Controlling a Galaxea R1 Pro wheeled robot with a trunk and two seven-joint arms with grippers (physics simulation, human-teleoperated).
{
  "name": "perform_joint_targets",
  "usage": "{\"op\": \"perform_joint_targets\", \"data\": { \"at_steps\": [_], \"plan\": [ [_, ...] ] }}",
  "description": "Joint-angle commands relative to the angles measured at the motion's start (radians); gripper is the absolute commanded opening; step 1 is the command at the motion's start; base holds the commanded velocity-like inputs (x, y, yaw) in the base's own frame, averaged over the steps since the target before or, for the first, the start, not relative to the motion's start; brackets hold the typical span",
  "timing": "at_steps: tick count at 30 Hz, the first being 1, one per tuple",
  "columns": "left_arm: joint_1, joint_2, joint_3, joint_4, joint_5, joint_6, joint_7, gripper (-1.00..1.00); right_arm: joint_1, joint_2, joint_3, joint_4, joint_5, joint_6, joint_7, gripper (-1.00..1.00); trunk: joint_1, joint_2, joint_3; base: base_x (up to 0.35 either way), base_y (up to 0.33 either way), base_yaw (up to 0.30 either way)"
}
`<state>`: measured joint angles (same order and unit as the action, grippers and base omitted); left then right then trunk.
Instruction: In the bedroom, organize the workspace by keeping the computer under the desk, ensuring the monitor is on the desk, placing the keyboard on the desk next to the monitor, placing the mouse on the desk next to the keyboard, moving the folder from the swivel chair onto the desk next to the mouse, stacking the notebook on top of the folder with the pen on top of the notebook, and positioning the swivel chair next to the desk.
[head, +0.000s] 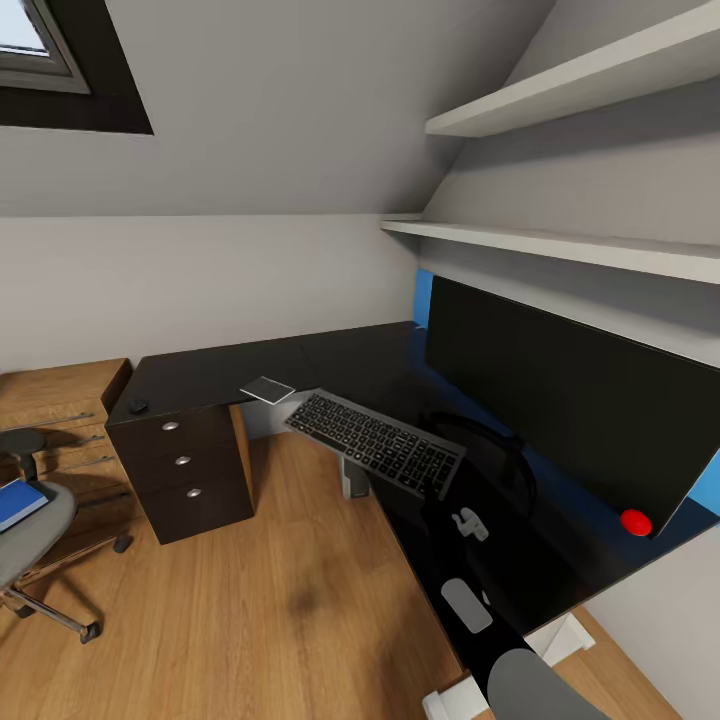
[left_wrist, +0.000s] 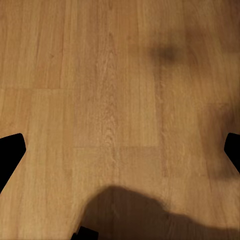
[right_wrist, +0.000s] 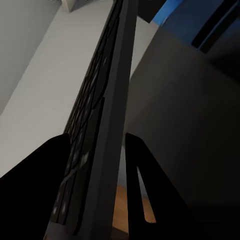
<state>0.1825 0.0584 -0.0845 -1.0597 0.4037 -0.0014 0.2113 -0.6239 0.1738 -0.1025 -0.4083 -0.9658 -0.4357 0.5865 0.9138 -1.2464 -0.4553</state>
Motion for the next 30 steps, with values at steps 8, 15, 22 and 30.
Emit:
{"op": "perform_joint_targets", "data": {
  "at_steps": [8, 15, 22, 30],
  "plan": [
    [0.000, 0.001, -0.005, -0.002, 0.009, 0.000, 0.008, 1.00, 0.000, 0.001, -0.006, 0.000, -0.092, -0.011, -0.021, -1.00, 0.000, -0.001, -0.001, 0.000, 0.000, 0.000],
    [0.000, 0.001, -0.005, -0.002, 0.009, 0.000, 0.008, 1.00, 0.000, 0.001, -0.005, 0.034, -0.178, -0.076, -0.022, -1.00, 0.000, -0.001, -0.001, 0.000, 0.000, 0.000],
    [0.000, 0.001, -0.005, -0.002, 0.009, 0.000, 0.008, 1.00, 0.000, 0.001, -0.005, 0.045, -0.246, -0.144, -0.023, -1.00, 0.000, -0.001, -0.001, 0.000, 0.000, 0.000],
    [0.000, 0.001, -0.005, -0.002, 0.009, 0.000, 0.008, 1.00, 0.000, 0.001, -0.004, 0.057, -0.304, -0.153, -0.023, -1.00, 0.000, -0.001, -0.001, 0.000, 0.000, 0.000]
  ]
}}
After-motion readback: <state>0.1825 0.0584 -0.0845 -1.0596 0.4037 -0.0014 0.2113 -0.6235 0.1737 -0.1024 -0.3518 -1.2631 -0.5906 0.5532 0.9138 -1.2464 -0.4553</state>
